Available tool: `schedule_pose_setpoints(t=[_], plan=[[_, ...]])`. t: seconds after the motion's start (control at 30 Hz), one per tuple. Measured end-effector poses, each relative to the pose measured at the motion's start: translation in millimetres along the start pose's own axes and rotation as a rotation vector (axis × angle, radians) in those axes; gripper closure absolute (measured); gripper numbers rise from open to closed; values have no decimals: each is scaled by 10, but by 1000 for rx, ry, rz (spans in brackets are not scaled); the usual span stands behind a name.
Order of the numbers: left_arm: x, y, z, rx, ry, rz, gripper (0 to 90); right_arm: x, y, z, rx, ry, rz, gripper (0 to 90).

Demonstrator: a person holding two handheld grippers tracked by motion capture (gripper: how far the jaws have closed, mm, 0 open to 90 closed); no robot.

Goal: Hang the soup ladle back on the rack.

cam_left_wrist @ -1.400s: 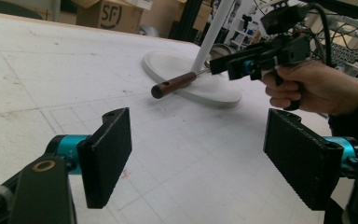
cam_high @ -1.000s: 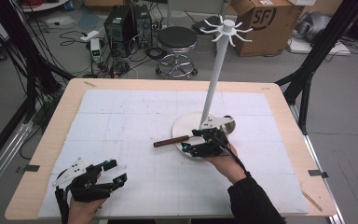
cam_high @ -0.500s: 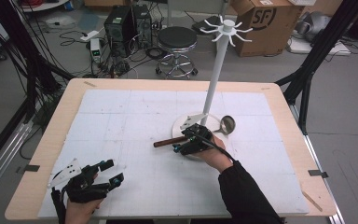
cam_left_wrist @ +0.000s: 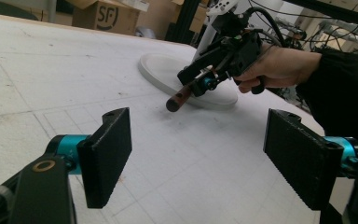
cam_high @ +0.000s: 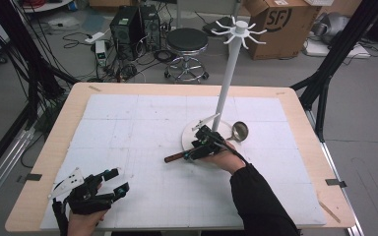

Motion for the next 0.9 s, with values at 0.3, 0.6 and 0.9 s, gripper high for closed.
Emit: schedule_pose_setpoints(t=[0.3, 0.6, 0.9], plan=[[-13, -13, -9, 3, -3, -1, 240, 39, 50, -79, 50, 68, -10, 377], [-20, -12, -11, 8, -9, -1, 240, 100, 69, -121, 92, 122, -48, 529], [-21, -17, -12, 5, -4, -1, 240, 103, 126, -189, 134, 170, -49, 711]])
Point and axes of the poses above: each handheld gripper's, and its own axes: y roughly backward along the jaws, z roughly out of its top, x roughly to its left, the point moved 9 cm from there along -y, roughly forward along the jaws, and after that the axes turned 4 degrees about x, right-handed, at the moved point
